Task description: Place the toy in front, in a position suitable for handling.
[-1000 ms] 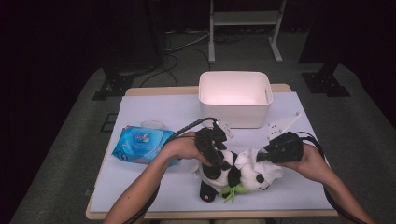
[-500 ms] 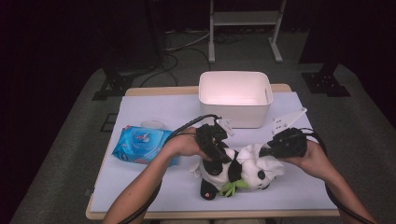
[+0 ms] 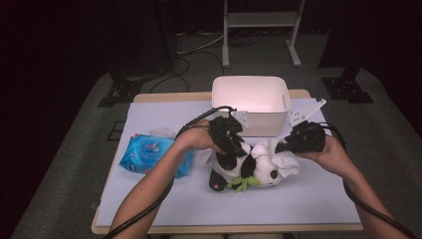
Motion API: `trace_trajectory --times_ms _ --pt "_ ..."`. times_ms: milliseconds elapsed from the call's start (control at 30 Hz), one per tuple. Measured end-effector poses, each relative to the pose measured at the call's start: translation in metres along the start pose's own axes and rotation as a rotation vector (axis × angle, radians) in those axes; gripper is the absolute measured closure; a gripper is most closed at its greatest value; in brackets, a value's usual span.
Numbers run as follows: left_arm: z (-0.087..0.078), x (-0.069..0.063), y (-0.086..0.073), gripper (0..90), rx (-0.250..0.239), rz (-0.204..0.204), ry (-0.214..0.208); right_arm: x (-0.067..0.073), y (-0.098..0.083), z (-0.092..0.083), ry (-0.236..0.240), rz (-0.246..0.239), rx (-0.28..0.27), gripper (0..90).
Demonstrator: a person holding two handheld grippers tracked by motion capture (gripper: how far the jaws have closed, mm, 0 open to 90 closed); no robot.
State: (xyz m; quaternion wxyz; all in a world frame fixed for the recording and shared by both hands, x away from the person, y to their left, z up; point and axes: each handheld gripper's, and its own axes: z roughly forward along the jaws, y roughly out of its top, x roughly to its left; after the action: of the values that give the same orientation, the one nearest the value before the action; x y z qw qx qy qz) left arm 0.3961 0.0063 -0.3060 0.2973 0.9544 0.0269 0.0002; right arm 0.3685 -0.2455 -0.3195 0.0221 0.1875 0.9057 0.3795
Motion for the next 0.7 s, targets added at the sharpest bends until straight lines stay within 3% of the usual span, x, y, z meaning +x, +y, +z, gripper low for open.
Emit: trace_trajectory --times_ms 233,367,533,700 --pt "0.003 0.023 0.008 56.4 0.001 0.024 0.020 -0.025 0.011 0.002 -0.003 0.025 0.017 84.6" --pt "0.008 0.027 0.005 56.0 -0.009 0.006 0.007 -0.032 0.007 0.006 0.005 0.042 0.015 84.6" --pt "0.009 0.022 -0.003 52.2 -0.022 -0.022 -0.003 -0.026 0.001 0.012 0.019 0.047 0.012 84.8" --pt "0.007 0.010 -0.011 46.2 -0.028 -0.047 -0.011 -0.012 0.000 0.016 0.021 0.020 0.019 84.9"
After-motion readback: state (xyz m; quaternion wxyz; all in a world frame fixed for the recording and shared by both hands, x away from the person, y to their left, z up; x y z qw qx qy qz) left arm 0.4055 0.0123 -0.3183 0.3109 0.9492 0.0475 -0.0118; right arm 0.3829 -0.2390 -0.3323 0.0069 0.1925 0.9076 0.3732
